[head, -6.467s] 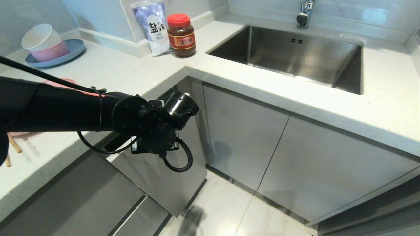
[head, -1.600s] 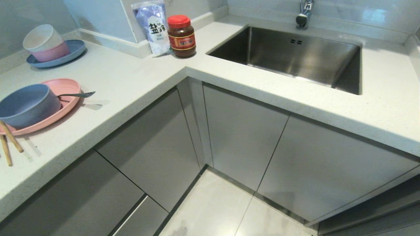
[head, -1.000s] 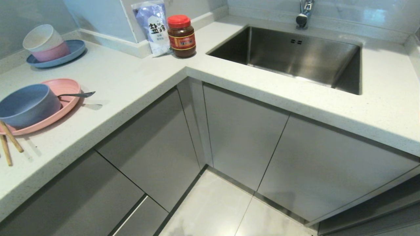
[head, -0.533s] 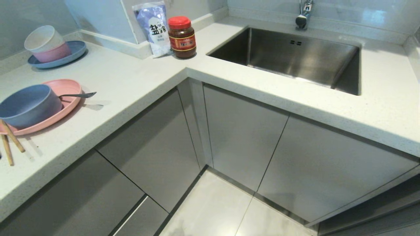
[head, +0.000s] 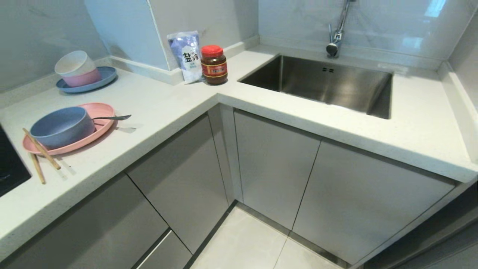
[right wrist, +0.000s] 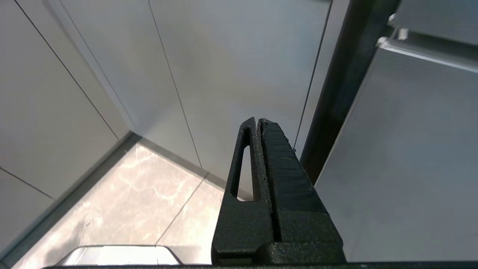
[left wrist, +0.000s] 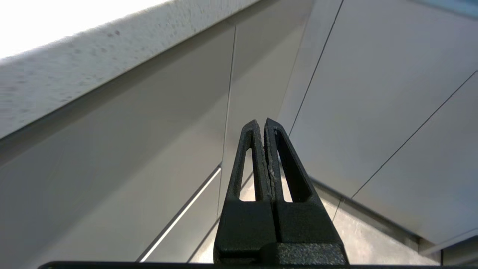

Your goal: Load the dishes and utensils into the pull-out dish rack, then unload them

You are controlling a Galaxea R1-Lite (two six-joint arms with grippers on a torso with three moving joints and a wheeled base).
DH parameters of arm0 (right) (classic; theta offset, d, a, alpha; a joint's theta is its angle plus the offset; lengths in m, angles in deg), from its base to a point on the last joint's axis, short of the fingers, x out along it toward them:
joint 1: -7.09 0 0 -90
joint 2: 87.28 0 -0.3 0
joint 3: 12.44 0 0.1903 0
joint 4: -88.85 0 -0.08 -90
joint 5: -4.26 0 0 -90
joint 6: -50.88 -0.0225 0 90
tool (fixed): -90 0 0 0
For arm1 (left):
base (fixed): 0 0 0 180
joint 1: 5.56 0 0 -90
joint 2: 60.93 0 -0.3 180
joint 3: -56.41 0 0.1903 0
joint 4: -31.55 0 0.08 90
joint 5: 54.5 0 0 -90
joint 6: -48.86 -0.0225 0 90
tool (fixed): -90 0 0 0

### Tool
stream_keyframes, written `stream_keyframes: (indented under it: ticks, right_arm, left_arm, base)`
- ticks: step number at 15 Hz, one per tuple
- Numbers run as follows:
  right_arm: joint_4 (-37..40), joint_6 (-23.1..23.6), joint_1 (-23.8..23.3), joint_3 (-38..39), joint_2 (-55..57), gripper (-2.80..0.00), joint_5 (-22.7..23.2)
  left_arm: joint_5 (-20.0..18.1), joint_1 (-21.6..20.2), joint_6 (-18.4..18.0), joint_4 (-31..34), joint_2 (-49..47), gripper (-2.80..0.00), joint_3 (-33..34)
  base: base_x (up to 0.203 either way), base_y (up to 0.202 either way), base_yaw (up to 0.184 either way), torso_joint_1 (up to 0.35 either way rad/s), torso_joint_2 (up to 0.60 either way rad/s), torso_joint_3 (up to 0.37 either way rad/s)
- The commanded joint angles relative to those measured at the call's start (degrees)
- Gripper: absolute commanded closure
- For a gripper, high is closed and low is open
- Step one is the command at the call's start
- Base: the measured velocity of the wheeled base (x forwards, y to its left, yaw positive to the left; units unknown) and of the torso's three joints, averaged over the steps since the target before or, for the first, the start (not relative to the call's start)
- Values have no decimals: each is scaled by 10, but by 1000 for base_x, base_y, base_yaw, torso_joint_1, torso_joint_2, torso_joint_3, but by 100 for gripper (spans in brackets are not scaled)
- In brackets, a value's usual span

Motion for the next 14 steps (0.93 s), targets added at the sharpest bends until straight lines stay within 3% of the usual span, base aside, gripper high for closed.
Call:
stream_keyframes:
  ticks: [1,14]
  right_arm:
    - [0,0,0,1,-2,0,0]
    - [0,0,0,1,-2,0,0]
  left_arm:
    - [0,0,0,0,-1,0,15]
    - [0,0,0,0,-1,0,15]
  base:
    - [0,0,0,-2,3,202]
    - [0,0,0,2,2,203]
